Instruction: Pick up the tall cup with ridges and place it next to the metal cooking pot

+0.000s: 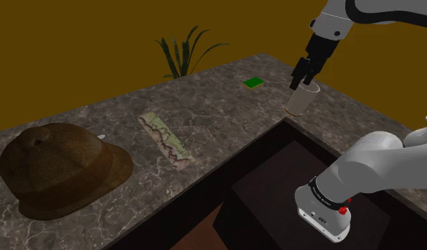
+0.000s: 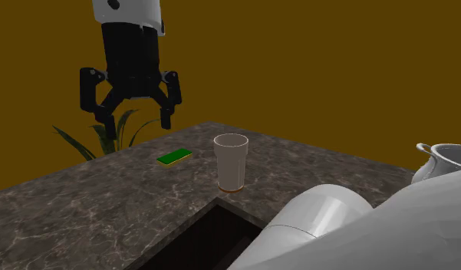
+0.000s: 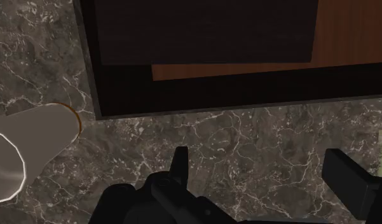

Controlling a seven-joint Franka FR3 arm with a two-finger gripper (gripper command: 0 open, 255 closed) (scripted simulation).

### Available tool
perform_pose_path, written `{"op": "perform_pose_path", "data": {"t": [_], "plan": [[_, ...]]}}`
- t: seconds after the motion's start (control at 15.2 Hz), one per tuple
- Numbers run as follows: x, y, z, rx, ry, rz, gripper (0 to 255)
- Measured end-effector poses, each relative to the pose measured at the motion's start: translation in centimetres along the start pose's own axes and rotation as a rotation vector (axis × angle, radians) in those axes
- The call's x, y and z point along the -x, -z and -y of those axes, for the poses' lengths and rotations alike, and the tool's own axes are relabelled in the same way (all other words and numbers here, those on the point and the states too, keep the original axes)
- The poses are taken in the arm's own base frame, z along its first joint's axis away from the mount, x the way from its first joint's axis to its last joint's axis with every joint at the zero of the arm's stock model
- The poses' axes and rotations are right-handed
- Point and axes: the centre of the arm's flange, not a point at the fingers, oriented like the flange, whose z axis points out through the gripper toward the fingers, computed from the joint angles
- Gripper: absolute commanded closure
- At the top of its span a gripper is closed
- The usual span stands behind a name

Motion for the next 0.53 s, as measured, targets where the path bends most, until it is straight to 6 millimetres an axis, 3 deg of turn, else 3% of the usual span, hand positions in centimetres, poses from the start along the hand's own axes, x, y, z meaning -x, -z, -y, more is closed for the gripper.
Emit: {"op": "perform_pose_path", "data": {"t": [0.2, 0.53], "plan": [[-0.4, -0.7, -1.2, 0.009, -0.002, 0.004, 0], [-2.2, -2.8, -6.3, 0.046, -0.010, 0.020, 0]]}}
